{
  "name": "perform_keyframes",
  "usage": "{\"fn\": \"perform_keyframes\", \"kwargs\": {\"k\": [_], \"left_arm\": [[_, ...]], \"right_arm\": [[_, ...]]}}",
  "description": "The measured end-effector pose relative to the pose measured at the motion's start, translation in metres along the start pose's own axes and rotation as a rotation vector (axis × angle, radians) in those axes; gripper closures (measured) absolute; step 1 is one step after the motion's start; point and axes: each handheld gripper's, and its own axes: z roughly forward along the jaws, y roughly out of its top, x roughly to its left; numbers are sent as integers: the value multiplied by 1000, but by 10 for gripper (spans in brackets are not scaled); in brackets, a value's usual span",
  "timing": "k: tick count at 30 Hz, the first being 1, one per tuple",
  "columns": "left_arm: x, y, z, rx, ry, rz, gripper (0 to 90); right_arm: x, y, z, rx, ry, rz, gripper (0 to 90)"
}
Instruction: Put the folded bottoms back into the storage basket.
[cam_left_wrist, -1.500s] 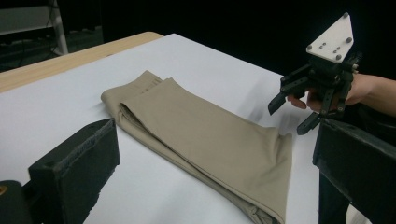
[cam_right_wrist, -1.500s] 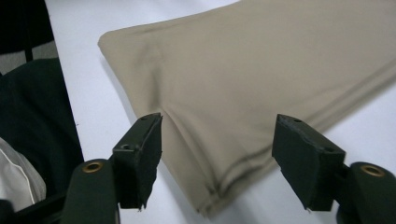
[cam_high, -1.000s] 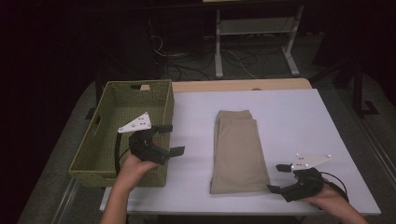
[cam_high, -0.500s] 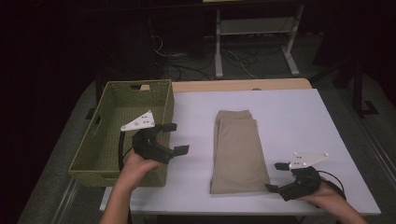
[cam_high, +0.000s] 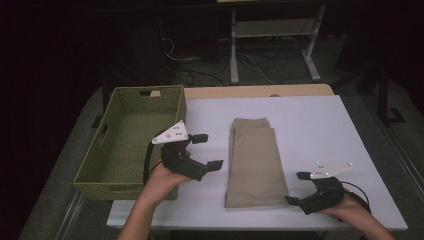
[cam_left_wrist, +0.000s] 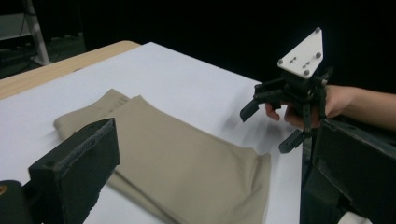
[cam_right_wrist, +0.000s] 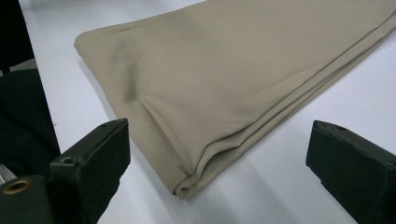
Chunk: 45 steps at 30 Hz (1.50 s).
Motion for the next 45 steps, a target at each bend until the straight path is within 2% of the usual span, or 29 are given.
{"fn": "perform_keyframes", "kwargs": {"k": [12,18,23,30,36,42,45], "left_arm": [[-11,-17,32,38,-9,3,5],[-15,-32,49,93,-6,17,5],[-15,-45,61,128,-6,6,5],[-10,-63,72,173,7,-33,5],[-5,-75,81,211,47,-55,5],[4,-77,90,228,66,-61,5],[9,-76,96,229,79,-69,5]], "right_arm": [[-2,-1,-2,-8,2,9,66],[-1,-1,-1,-8,3,3,67],[-2,-1,-1,-10,3,3,68],[-2,-1,-2,-13,1,2,68],[-3,-1,-2,-15,-3,6,68],[-2,-2,-4,-16,-9,11,69],[0,-3,-4,-13,-9,-3,69]]}}
